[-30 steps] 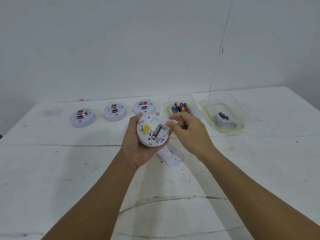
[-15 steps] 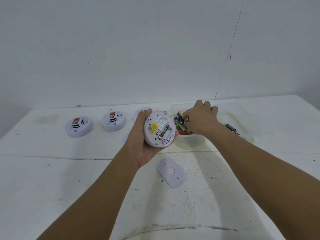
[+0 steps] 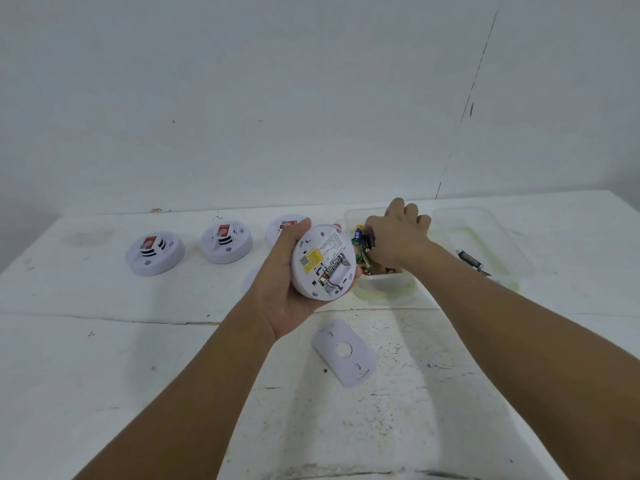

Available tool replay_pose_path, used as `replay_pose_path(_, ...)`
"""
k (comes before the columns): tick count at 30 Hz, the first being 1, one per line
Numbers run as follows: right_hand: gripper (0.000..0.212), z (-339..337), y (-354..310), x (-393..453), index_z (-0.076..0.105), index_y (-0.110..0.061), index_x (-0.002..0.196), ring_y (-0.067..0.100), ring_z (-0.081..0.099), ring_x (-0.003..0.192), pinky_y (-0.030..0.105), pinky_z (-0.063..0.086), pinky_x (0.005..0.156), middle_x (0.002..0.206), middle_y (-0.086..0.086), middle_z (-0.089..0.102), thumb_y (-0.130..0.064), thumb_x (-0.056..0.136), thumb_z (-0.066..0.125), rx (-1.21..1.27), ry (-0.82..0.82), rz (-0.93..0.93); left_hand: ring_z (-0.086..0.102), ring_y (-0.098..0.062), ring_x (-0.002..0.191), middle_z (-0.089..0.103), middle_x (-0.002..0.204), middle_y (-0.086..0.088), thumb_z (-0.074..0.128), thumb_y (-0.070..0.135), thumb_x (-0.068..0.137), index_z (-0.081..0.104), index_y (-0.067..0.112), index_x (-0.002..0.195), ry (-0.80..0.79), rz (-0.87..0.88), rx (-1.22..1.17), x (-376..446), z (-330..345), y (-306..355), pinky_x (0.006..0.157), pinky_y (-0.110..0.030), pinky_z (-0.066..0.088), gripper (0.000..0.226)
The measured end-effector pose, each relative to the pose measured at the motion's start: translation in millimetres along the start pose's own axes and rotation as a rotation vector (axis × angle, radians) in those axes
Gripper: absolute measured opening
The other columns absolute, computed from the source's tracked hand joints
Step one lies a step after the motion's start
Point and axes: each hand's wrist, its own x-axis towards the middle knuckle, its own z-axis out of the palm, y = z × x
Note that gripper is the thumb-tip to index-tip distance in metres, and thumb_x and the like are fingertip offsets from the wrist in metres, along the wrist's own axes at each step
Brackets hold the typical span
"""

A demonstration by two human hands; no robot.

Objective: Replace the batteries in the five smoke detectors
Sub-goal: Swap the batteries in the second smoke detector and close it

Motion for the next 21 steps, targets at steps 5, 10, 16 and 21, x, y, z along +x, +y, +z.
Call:
replay_pose_path(5, 0.037, -1, -2, 1, 0.064, -0.035, 0.121, 0.03, 0.027, 0.098, 0.04, 0.024, 0.084, 0.109, 0.006, 0.025, -0.022, 0.087, 0.057, -0.033, -0.04, -0.007, 0.064, -0.037, 0.117, 0.068, 0.128, -0.017, 0.062, 0.048, 0.098, 0.068, 0.013, 0.13, 0.031, 0.0, 0.002, -1, 0, -2, 0.107, -0.052, 0.049, 0.048)
replay_pose_path(10, 0.045, -6, 4, 0, 0.06, -0.038, 0.128, 0.031, 0.029, 0.103, 0.04, 0.025, 0.085, 0.116, 0.007, 0.028, -0.027, 0.085, 0.062, -0.042, -0.056, -0.025, 0.063, -0.037, 0.12, 0.063, 0.141, -0.019, 0.06, 0.051, 0.099, 0.064, 0.012, 0.138, 0.043, -0.017, -0.002, -3, -3, -4, 0.103, -0.05, 0.053, 0.055)
replay_pose_path(16, 0.06, -18, 13, -5, 0.051, -0.049, 0.143, 0.032, 0.033, 0.115, 0.042, 0.028, 0.091, 0.124, 0.007, 0.033, -0.021, 0.091, 0.052, -0.056, -0.077, -0.041, 0.063, -0.037, 0.121, 0.061, 0.143, -0.02, 0.062, 0.05, 0.096, 0.061, 0.013, 0.143, 0.042, -0.011, -0.005, -5, -4, -5, 0.099, -0.049, 0.055, 0.06)
replay_pose_path(21, 0.053, -14, 9, -8, 0.059, -0.051, 0.133, 0.032, 0.031, 0.111, 0.045, 0.027, 0.094, 0.119, 0.006, 0.032, -0.023, 0.088, 0.053, -0.091, -0.063, -0.046, 0.061, -0.039, 0.12, 0.06, 0.143, -0.021, 0.06, 0.049, 0.098, 0.059, 0.013, 0.144, 0.039, -0.026, -0.026, -2, -1, -5, 0.097, -0.05, 0.055, 0.059)
